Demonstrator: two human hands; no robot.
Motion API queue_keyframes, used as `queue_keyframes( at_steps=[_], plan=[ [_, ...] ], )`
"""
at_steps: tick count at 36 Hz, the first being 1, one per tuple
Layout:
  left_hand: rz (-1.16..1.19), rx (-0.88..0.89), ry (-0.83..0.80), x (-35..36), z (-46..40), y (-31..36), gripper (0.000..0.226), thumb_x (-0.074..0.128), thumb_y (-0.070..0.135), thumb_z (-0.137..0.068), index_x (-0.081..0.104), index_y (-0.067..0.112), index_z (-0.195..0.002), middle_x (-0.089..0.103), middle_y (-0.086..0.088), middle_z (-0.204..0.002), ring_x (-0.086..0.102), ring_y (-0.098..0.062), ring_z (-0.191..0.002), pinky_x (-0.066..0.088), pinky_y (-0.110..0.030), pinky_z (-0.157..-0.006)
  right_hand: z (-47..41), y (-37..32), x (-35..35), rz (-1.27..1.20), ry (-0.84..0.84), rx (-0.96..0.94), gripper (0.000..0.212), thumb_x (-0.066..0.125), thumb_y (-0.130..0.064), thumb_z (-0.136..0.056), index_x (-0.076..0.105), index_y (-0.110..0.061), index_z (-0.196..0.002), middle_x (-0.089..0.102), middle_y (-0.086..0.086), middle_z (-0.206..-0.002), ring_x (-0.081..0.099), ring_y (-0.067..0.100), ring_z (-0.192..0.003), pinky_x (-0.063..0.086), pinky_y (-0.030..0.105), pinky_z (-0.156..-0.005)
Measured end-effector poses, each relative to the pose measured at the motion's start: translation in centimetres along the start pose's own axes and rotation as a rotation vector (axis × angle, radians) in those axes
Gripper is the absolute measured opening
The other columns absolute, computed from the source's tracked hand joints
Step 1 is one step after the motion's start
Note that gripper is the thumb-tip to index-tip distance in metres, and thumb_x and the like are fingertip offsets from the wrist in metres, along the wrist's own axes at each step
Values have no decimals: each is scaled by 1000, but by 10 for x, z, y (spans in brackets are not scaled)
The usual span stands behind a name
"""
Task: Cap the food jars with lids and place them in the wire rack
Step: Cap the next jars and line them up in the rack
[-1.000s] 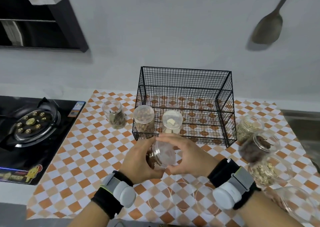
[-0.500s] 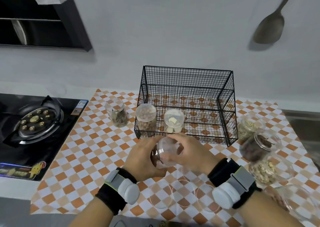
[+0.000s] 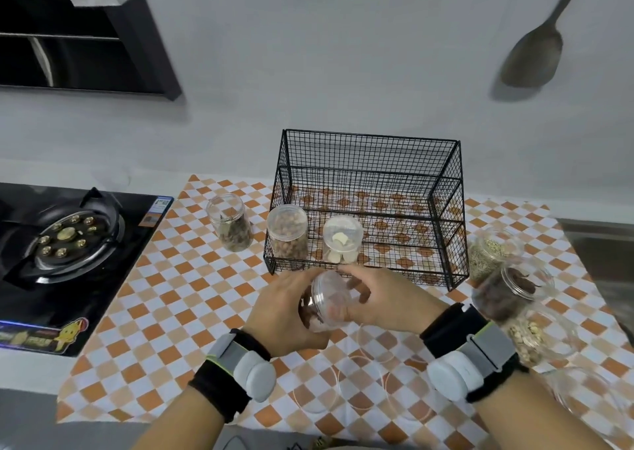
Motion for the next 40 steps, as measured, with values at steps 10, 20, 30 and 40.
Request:
queue_keyframes(
  at_steps=[10,20,30,40],
  plan=[
    [-4,-14,-16,7,-6,4,98,80,60,-54,46,32,-141,61,11,-117,54,-12,-105,51,-39,-86,-3,6,3,-13,75,43,67,65,-79,-77,60,-26,-118,70,-7,-93,66,10,-78,56,32,-72],
    [16,-6,-40,10,-10,7,99,80,58,-55,45,30,-144,60,12,-124,52,-11,-110,49,-37,-93,1,14,-4,-62,16,32,75,70,-77,-74,50,-34,-132,66,-11,-113,66,6,-89,59,33,-80],
    [37,42,-28,7,-12,16,95,78,58,-57,47,29,-143,61,13,-117,52,-10,-102,48,-32,-88,4,17,-2,-77,-32,21,81,72,-77,-72,45,-37,-137,62,-14,-121,65,4,-96,57,33,-85],
    [28,51,-23,8,-14,17,98,84,53,-55,48,28,-142,61,12,-120,51,-9,-106,38,-18,-88,4,25,-13,-168,-95,-26,94,85,-62,-69,34,-47,-146,51,-21,-135,65,4,-102,59,31,-86]
  ],
)
Point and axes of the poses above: each hand's wrist, its own z-axis away from the middle knuckle, its own x-axis out of the palm, y = z × x, the point moved 2 cm from there along -z, towards the middle knuckle
